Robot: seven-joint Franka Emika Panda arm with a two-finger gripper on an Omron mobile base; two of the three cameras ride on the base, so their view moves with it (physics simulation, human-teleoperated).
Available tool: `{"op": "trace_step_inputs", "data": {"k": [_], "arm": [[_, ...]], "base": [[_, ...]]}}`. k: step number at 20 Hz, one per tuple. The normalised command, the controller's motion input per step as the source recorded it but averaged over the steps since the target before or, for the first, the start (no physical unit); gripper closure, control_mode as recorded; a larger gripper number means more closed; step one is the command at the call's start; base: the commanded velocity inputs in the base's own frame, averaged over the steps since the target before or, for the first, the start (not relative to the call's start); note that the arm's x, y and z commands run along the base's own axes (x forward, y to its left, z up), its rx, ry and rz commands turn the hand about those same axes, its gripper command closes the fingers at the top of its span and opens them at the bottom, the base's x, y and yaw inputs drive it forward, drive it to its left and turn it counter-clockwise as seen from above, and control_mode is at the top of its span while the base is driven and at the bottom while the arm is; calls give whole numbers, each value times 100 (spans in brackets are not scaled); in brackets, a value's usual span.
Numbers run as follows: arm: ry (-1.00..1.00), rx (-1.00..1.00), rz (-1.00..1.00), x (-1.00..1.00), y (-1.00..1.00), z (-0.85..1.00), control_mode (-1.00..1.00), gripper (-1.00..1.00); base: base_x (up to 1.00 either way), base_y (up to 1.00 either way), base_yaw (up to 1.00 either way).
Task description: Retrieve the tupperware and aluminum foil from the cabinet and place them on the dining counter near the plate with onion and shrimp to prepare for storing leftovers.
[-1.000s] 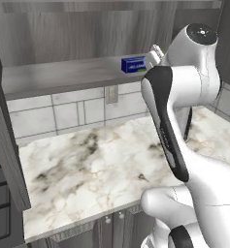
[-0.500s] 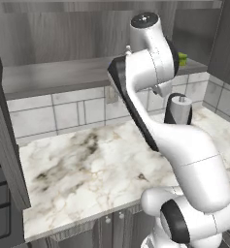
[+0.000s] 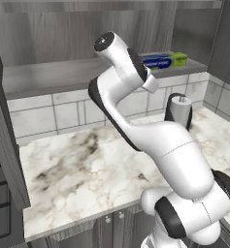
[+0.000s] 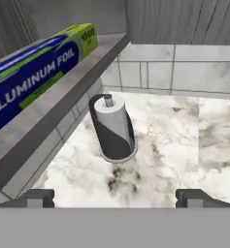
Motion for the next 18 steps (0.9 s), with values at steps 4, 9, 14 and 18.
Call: {"op": "trace_step_inputs", "data": {"k": [4, 9, 14, 18], "arm": [[-5, -22, 0, 49, 0, -1, -100, -100], [-1, -8, 0, 57, 0, 0, -100, -100], [0, -1, 0, 61, 0, 2, -100, -100], [0, 0, 0, 66, 0, 14, -100, -100]], "base": [[0, 0, 0], [0, 0, 0], [0, 0, 0], [0, 0, 0]]}}
